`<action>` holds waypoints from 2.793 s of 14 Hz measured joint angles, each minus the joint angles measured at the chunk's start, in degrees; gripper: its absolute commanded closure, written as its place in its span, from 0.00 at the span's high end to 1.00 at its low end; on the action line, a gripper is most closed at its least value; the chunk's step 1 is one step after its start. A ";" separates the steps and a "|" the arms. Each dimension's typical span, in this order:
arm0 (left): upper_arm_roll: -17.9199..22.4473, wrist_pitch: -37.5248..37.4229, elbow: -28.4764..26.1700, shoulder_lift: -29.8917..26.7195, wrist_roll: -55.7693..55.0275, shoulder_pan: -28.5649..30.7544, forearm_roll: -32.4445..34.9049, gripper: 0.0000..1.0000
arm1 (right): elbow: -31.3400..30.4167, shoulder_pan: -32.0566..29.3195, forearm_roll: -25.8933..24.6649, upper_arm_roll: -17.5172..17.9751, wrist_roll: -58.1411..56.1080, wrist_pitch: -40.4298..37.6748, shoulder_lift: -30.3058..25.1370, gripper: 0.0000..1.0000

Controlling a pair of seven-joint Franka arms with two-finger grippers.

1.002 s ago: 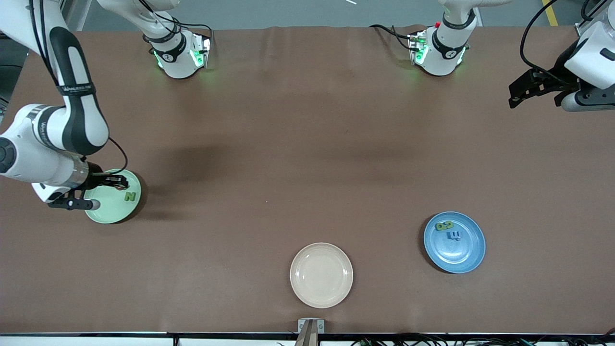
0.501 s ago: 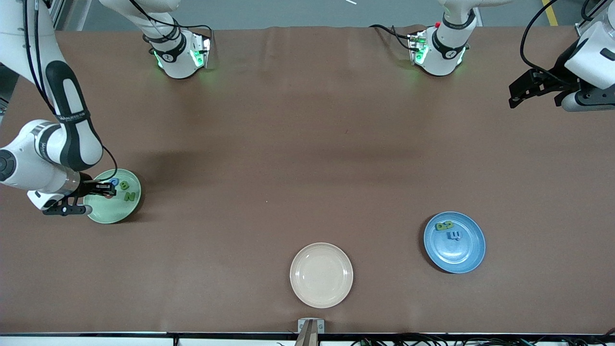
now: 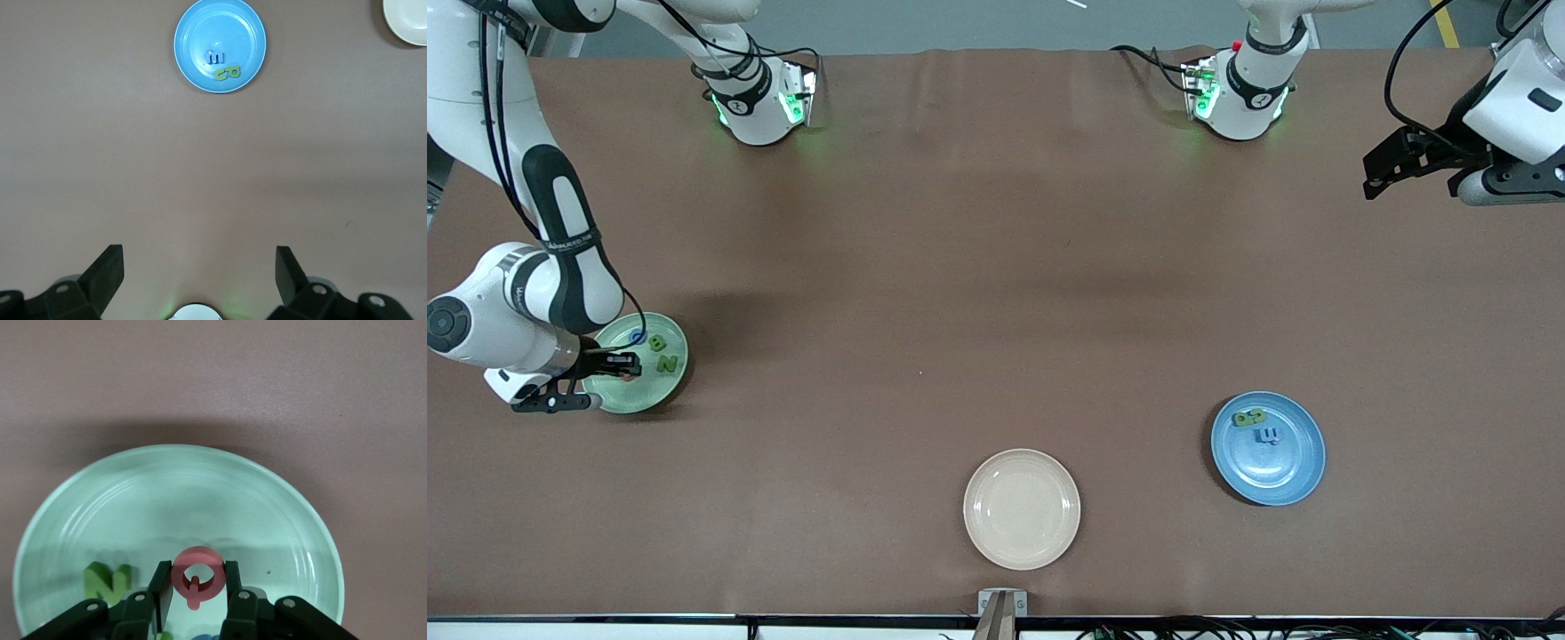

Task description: Sort upper and lower case letters into plates

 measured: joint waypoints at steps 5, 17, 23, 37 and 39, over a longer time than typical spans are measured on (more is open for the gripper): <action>-0.41 0.00 0.05 -0.02 0.00 0.00 0.00 1.00 | 1.66 0.23 0.08 0.56 0.44 -5.13 -0.70 0.99; -0.52 0.09 0.48 -1.63 0.00 0.06 0.00 1.00 | 19.13 12.94 -1.11 1.45 21.34 -47.52 -31.45 1.00; -0.50 0.59 0.36 -1.56 0.00 0.11 0.00 1.00 | 22.56 12.94 -1.89 1.24 21.34 -50.74 -31.78 1.00; -0.54 1.17 0.30 -1.01 0.00 0.06 0.00 1.00 | 20.45 12.82 -2.60 0.77 21.34 -49.85 -36.91 1.00; -0.54 1.31 0.30 -1.01 0.00 0.05 0.00 1.00 | 20.72 12.82 -2.93 0.73 21.34 -49.85 -36.91 1.00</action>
